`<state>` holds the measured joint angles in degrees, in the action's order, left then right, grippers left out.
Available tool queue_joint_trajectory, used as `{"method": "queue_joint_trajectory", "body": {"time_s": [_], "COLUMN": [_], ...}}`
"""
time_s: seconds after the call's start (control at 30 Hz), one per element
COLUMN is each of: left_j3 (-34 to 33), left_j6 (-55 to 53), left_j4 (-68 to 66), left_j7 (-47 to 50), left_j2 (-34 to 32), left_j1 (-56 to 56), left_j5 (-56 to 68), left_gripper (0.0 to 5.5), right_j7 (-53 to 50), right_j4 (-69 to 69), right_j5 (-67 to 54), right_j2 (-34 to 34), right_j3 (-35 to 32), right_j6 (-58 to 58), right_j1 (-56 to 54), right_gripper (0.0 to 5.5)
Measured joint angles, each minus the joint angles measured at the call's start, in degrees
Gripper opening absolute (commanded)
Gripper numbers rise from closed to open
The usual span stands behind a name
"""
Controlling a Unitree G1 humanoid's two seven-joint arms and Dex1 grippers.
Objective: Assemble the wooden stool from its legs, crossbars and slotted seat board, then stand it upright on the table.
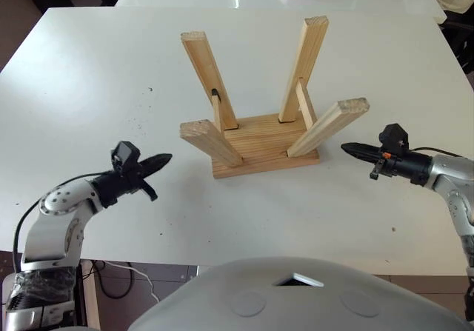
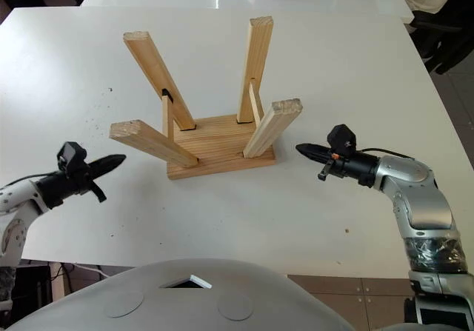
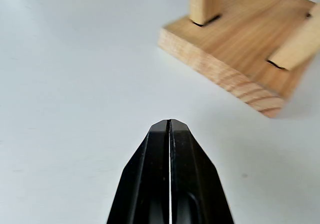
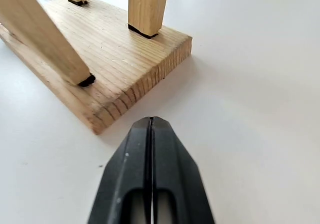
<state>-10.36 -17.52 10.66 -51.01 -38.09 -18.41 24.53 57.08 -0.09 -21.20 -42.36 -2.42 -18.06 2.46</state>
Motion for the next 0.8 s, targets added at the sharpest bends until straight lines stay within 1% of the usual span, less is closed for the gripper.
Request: {"method": "queue_joint_trajectory", "body": {"time_s": [0.13,0.3,0.47,0.63,0.8], "left_j3": [6.8,10.8,10.5,9.4,9.3], "left_j6": [1.0,3.5,4.7,5.9,5.3], "left_j4": [-0.4,-1.7,-2.4,-3.4,-1.9], "left_j7": [2.7,3.4,3.4,2.4,1.5], "left_j2": [5.9,7.3,6.7,4.6,4.5], "left_j1": [2.2,3.7,3.6,3.1,1.6], "left_j5": [-2.7,-6.0,-6.3,-6.1,-4.8], "left_gripper": [0.01,0.01,0.01,0.01,0.01], "right_j7": [0.3,1.3,1.1,0.9,0.6], "right_j4": [4.8,5.4,6.3,5.7,4.9], "right_j5": [3.7,4.5,5.1,5.1,5.1], "right_j2": [3.9,5.3,6.2,6.4,6.4], "right_j3": [5.8,8.4,8.9,8.9,8.9], "right_j6": [2.2,3.1,3.3,3.3,3.2], "right_j1": [-1.4,-3.4,-4.6,-4.2,-3.6], "right_gripper": [0.0,0.0,0.0,0.0,0.0]}}
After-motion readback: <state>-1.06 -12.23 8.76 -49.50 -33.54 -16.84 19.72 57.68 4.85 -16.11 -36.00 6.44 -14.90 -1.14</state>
